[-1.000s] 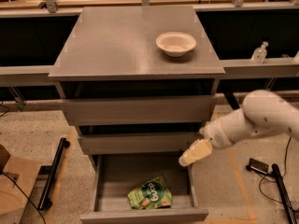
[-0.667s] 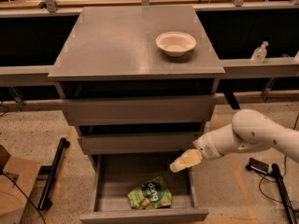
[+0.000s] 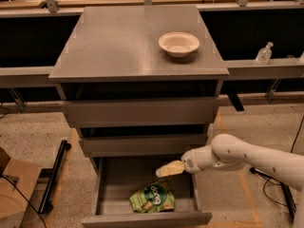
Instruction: Pick green rice chip bag from bottom drawer and place on counter
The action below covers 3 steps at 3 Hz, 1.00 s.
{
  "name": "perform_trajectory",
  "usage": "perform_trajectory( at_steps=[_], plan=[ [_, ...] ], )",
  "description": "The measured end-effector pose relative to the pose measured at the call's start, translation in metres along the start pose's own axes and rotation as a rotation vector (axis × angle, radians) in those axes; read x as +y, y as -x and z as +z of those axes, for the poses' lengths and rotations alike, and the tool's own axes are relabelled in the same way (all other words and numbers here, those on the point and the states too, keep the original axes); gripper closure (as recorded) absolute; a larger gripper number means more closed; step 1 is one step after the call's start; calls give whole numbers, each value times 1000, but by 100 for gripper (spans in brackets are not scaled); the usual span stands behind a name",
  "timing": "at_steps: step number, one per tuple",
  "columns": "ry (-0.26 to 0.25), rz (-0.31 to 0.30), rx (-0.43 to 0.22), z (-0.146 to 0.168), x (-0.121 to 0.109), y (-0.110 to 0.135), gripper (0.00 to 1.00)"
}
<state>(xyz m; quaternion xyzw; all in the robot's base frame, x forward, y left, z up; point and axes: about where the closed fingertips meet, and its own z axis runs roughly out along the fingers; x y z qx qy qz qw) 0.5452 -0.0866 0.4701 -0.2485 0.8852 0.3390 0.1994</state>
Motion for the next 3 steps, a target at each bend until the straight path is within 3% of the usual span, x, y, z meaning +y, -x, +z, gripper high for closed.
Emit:
perform_trajectory(
  at_steps=[1, 2, 3],
  plan=[
    [13, 16, 9, 12, -1, -7, 0],
    [33, 85, 73, 73, -9, -31, 0],
    [8, 156, 101, 123, -25, -54, 0]
  ],
)
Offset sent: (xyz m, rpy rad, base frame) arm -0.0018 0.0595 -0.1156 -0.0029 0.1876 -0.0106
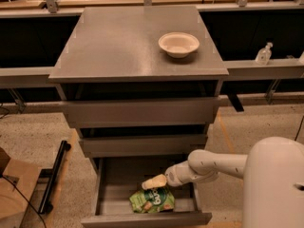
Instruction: Pick green rice chip bag from bottom drawer and place on counter
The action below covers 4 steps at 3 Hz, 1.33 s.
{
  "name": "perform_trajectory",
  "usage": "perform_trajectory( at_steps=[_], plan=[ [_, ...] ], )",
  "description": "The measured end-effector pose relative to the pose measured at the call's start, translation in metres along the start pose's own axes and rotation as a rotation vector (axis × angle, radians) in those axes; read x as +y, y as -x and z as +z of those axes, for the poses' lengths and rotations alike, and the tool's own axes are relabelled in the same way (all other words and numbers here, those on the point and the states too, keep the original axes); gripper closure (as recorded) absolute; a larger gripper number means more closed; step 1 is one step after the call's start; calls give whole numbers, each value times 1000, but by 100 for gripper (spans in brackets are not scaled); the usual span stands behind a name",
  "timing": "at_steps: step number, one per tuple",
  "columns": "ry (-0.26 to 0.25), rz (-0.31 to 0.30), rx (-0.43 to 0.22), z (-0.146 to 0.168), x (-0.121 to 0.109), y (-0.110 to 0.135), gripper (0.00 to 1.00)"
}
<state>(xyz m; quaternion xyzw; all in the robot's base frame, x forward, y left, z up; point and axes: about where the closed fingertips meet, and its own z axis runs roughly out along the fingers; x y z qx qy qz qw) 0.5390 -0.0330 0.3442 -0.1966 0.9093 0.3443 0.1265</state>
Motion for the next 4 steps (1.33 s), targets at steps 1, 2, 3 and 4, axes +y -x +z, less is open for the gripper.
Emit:
perform_trajectory(
  at_steps=[1, 2, 3, 4],
  plan=[
    [-42, 62, 6, 54, -21, -22, 0],
    [-57, 69, 10, 57, -23, -25, 0],
    [-97, 78, 41, 64, -27, -28, 0],
    [-122, 87, 14, 83, -42, -23, 0]
  ],
)
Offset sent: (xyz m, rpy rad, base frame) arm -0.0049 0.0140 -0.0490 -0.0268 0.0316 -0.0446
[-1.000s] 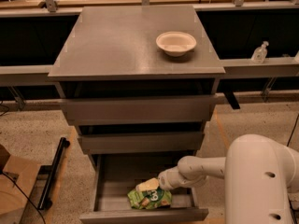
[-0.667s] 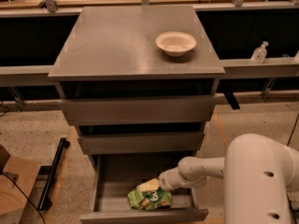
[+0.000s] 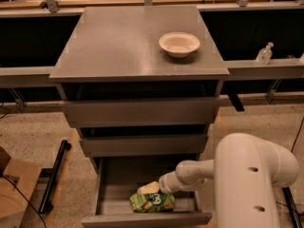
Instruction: Pick green rice chip bag from bottom drawer and place on counter
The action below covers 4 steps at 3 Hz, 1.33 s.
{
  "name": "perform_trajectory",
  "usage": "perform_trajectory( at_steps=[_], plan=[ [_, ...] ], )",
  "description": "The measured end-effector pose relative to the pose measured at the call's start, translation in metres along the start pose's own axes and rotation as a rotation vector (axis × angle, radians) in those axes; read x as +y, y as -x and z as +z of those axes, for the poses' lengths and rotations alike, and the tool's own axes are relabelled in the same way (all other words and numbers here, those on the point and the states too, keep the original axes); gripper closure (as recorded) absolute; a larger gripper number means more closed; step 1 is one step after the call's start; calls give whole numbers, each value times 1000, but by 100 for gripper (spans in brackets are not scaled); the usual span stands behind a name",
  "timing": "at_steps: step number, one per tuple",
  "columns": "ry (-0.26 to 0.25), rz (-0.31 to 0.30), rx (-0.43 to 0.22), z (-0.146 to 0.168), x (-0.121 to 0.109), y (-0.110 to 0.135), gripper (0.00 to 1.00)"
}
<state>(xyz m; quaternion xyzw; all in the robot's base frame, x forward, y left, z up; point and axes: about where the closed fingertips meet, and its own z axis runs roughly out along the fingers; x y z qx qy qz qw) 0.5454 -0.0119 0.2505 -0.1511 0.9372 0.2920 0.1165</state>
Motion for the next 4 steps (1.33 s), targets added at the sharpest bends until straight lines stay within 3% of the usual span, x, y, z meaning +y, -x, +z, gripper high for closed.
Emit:
perform_trajectory(
  at_steps=[1, 3, 4],
  plan=[
    [-47, 16, -28, 33, -19, 0, 0],
    [-246, 63, 56, 112, -72, -29, 0],
    [-265, 74, 73, 120, -77, -31, 17]
  ],
)
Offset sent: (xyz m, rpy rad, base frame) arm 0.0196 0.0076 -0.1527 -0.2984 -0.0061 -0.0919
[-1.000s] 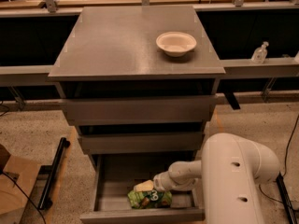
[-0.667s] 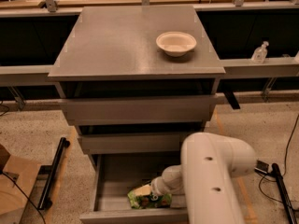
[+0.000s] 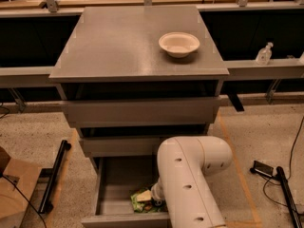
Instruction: Pick green rice chip bag from bottom drawer and place on counter
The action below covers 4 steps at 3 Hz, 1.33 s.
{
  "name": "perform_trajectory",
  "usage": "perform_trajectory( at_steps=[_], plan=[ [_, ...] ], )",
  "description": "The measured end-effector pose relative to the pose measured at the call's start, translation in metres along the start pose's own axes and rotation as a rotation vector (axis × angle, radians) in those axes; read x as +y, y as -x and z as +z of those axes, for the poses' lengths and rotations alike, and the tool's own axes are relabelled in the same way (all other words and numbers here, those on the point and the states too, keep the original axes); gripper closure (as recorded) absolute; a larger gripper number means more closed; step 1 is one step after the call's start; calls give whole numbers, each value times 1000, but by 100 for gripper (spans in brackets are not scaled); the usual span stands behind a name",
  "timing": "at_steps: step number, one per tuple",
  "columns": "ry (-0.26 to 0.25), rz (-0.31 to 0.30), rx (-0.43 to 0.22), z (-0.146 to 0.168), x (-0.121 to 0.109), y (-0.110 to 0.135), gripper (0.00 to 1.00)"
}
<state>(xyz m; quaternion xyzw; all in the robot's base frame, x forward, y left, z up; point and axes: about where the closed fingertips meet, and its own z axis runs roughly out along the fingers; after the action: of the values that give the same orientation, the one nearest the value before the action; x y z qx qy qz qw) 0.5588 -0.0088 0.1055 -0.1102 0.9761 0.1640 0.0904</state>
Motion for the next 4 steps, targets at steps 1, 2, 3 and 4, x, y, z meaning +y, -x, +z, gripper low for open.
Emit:
perform_trajectory(
  at_steps=[1, 2, 3, 4],
  plan=[
    [0, 0, 0, -3, 1, 1, 39],
    [0, 0, 0, -9, 3, 2, 64],
    [15, 11, -5, -10, 4, 2, 86],
    [15, 11, -5, -11, 4, 2, 100]
  ],
)
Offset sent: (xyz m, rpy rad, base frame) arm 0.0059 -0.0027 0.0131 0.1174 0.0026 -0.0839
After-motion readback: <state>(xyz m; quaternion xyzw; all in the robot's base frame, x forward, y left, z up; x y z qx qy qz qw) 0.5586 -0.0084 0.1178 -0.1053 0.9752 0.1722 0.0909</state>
